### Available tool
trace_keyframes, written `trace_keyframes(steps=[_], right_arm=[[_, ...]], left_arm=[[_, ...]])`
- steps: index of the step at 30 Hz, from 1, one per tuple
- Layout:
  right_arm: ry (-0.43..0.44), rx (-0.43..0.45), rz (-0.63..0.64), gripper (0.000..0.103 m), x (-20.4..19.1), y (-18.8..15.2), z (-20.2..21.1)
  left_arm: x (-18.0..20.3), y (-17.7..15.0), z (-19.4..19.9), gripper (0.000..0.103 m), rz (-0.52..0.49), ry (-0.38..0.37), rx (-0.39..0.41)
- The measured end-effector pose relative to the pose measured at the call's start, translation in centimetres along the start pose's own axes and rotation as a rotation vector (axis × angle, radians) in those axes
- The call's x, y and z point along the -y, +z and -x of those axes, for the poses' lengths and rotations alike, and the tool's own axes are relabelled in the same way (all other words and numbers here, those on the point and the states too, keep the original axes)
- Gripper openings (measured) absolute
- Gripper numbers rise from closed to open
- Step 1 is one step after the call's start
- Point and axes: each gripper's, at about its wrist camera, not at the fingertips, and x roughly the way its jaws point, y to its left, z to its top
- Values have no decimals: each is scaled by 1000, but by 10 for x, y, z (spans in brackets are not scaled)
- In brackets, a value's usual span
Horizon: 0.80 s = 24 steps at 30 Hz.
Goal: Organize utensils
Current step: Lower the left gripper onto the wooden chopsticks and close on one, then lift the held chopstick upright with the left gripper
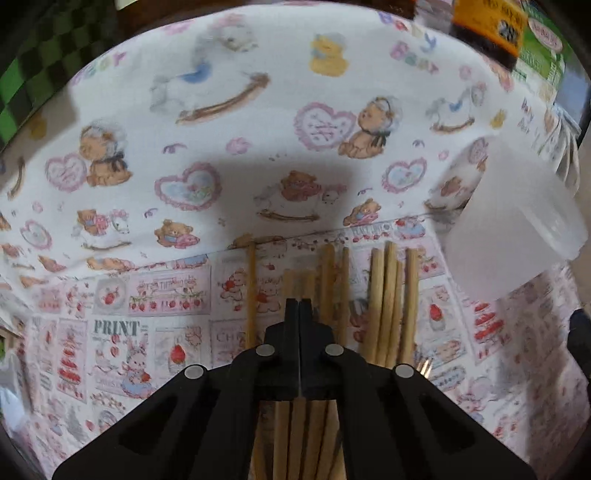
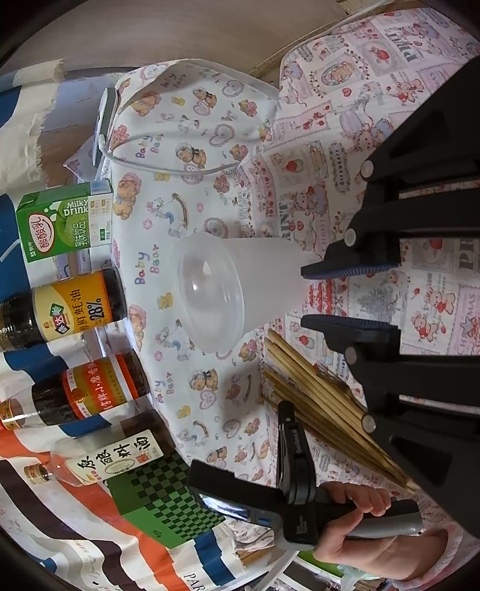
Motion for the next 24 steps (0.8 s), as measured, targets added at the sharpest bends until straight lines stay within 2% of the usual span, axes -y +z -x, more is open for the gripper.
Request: trace_keyframes(steps=[2,4,8,11,12,14,16,20,21,23,24], right_arm=[[-21,1,14,18,0,0,-2],[-28,-7,13,18,1,-1,-5],[-3,-22,-1,18,3,-1,-6],[-5,-9,5,18,1,0,-3],[-5,-10,4,18,1,0,-3],[-2,-16,1,18,1,0,-4],[-8,-18,7,18,1,-1,-5],[-20,-17,5,18,3,-1,-7],[-14,-22,-2,18,5,-1,-8],[-2,-30,-8,18,6,0,-8],[7,-30,-6,18,7,0,-8]], left_arm=[[5,5,-2,0,-27,21,-12],[8,11,-6,1,-72,82,-37],[0,25,-9,1,5,52,-62],[4,21,-8,2,-47,77,-44],[8,19,-10,12,-70,100,-54],[9,14,-8,15,-74,109,-42],[6,12,-5,12,-27,84,-35],[-18,15,-3,9,87,-23,-59],[-22,16,-2,6,90,-20,-60],[-22,16,3,6,111,4,-84],[-21,17,17,6,158,8,-74]])
